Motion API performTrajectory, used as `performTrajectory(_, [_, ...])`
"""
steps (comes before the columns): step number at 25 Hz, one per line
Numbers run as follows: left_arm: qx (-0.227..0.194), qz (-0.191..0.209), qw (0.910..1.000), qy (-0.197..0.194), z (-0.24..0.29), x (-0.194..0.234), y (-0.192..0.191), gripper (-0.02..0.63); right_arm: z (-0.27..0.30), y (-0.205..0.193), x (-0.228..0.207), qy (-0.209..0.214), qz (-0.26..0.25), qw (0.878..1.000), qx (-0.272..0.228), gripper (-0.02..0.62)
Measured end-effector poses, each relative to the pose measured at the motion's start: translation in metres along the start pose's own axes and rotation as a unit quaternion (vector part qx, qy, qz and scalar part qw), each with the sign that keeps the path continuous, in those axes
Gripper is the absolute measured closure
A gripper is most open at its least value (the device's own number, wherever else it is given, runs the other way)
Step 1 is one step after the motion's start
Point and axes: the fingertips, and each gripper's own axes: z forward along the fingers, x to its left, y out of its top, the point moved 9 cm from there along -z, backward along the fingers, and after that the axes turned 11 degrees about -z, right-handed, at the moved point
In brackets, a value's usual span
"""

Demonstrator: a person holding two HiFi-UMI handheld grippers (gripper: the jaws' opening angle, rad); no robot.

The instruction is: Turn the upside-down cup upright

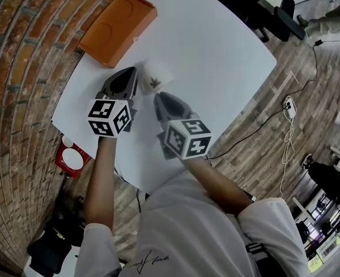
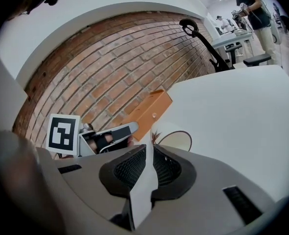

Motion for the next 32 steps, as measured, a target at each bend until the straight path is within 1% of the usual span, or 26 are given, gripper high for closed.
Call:
performTrajectory(3, [0.001,-0.005,1.0,0.0,0.006,0.005,-0.002,0.597,0.004,-0.001,0.001,0.008,0.01,1.0,0.005,0.572])
performTrajectory(7, [0.006,-0.011,0.9999,0.0,0.012,0.01,-0.003,0.597,0.007,-0.002,-0.001,-0.002,0.021,1.0,0.008,0.571])
performTrajectory(10, [0.011,-0.013,0.9999,-0.002,0.017,0.013,-0.004,0.597,0.009,-0.002,-0.004,-0.012,0.033,0.999,0.007,0.547])
performTrajectory(13, [0.014,-0.009,0.9998,-0.006,0.02,0.013,-0.004,0.597,0.012,-0.003,-0.006,-0.012,0.048,0.999,0.005,0.535])
performTrajectory(17, [0.015,-0.004,0.9998,-0.008,0.024,0.014,-0.001,0.597,0.014,-0.002,-0.008,-0.01,0.068,0.998,-0.008,0.534])
performTrajectory(22, [0.025,-0.008,0.9995,-0.015,0.03,0.015,0.0,0.597,0.017,0.0,-0.014,-0.013,0.082,0.996,-0.017,0.535])
performTrajectory(32, [0.041,0.0,0.999,-0.021,0.037,0.012,-0.002,0.597,0.019,-0.001,-0.02,0.0,0.094,0.995,-0.025,0.54])
